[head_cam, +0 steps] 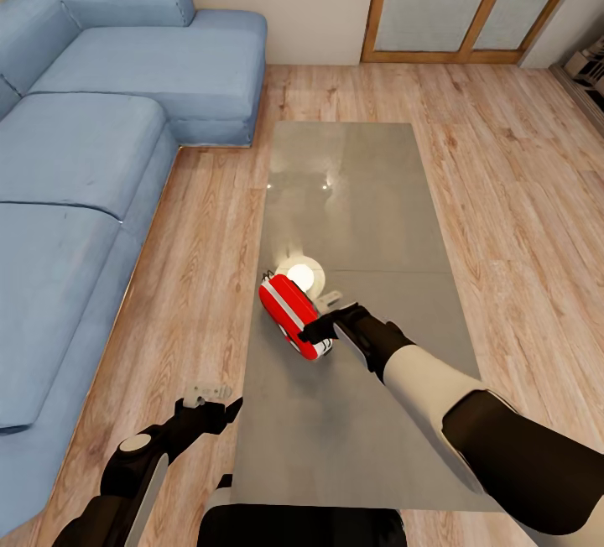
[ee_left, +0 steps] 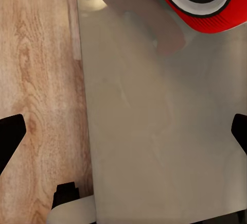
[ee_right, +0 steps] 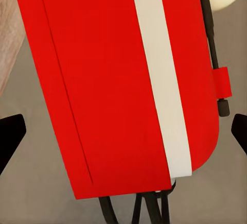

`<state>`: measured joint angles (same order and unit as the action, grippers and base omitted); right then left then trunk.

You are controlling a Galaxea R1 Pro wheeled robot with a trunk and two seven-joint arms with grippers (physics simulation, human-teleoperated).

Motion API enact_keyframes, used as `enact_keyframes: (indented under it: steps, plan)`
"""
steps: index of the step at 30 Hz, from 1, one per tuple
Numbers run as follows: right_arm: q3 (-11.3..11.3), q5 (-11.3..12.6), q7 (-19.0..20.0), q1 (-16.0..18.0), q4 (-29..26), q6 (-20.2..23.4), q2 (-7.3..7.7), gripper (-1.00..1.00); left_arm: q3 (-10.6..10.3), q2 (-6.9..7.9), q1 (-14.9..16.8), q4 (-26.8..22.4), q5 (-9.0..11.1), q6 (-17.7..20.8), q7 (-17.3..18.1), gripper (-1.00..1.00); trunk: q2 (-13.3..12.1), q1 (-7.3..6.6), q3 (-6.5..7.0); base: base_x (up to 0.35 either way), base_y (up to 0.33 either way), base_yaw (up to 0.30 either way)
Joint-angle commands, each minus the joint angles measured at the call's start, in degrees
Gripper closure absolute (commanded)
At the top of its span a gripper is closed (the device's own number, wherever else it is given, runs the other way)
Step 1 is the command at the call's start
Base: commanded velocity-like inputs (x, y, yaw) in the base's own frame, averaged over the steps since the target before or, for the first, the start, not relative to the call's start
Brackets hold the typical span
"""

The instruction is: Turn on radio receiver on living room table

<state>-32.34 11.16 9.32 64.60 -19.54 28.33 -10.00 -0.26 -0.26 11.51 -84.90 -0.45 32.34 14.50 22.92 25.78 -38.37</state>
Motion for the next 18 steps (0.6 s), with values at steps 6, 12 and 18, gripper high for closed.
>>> enact_keyframes:
  steps: [6, 12, 18]
  plan:
    - [0.0, 0.0, 0.0, 0.0, 0.1, -0.1, 0.0, -1.0, 0.0, 0.0, 0.0, 0.0, 0.0, 0.0, 0.0, -1.0, 0.0, 0.0, 0.0, 0.0, 0.0, 0.0]
    - [0.0, 0.0, 0.0, 0.0, 0.1, -0.1, 0.0, 1.0, 0.0, 0.0, 0.0, 0.0, 0.0, 0.0, 0.0, -1.0, 0.0, 0.0, 0.0, 0.0, 0.0, 0.0]
    - [0.0, 0.0, 0.0, 0.0, 0.1, -0.1, 0.0, 1.0, 0.0, 0.0, 0.0, 0.0, 0.0, 0.0, 0.0, -1.0, 0.0, 0.0, 0.0, 0.0, 0.0, 0.0]
